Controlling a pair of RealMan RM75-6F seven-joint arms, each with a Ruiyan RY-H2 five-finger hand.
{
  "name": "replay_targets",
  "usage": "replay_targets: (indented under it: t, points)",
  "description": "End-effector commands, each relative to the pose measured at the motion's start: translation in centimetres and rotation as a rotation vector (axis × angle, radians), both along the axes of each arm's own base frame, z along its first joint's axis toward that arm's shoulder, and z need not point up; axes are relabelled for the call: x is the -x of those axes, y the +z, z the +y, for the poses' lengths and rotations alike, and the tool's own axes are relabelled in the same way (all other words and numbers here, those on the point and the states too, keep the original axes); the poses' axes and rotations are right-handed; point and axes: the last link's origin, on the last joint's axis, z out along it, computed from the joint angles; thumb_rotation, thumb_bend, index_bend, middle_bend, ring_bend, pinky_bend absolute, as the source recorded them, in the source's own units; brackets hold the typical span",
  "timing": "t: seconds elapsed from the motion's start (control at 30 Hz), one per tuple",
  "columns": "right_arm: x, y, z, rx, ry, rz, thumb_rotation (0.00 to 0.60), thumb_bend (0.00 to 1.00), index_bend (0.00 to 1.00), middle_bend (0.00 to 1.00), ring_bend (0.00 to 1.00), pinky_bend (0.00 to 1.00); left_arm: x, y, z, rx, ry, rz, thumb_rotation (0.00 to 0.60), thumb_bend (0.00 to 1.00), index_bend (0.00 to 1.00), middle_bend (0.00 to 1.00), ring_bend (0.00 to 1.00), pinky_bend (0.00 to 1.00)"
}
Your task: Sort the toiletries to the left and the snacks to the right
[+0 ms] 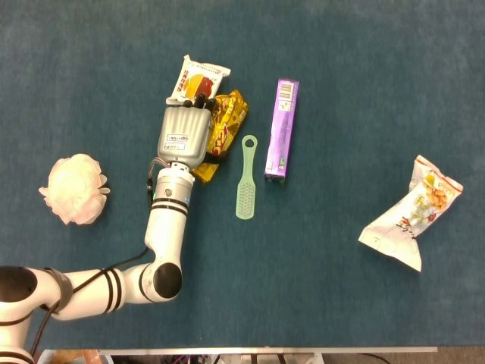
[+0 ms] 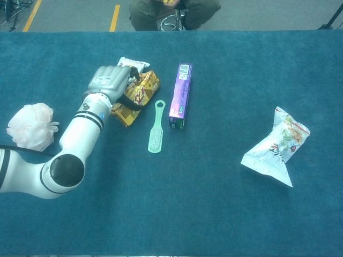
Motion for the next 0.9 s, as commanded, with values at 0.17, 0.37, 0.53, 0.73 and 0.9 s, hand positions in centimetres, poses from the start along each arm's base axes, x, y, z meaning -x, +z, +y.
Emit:
replay_targets:
  t: [0.17,0.37,0.53,0.73,0.9]
  points:
    - [0.4,0.0,0.0,0.000,-0.011,-0.004,0.600,0.00,0.10,0.19,0.12,0.29,-0.6,-0.4,-0.3,-0.057,-0.057,-0.037,0.600,0.17,0.48,0.49,0.56,0.78]
    - [0.6,0.0,0.1,0.000,-0.018,-0.009,0.600,0.00,0.10,0.19,0.12,0.29,-0.9,-0.7,-0.4,-0.084,-0.091,-0.064,0.600,0.23,0.60,0.62,0.65,0.87]
    - [0.8,-0.1,0.1,-0.003,-0.024,-0.012,0.600,0.00,0.10,0.19,0.12,0.29,-1.1,-0.6,-0.5,-0.093,-0.105,-0.076,0.600,0.25,0.62,0.64,0.66,0.89]
    - [1.0,-0.1,0.1,-0.003,-0.031,-0.018,0.600,0.00,0.10,0.19,0.12,0.29,-1.7,0.0,-0.9,-0.104,-0.139,-0.095,0.600,0.25,0.62,0.64,0.66,0.89]
    - [1.2,0.0,0.0,-0.002,-0.040,-0.032,0.600,0.00,0.10,0.19,0.12,0.29,-3.3,1.5,-1.4,-0.128,-0.214,-0.104,0.600,0.25,0.62,0.64,0.66,0.89]
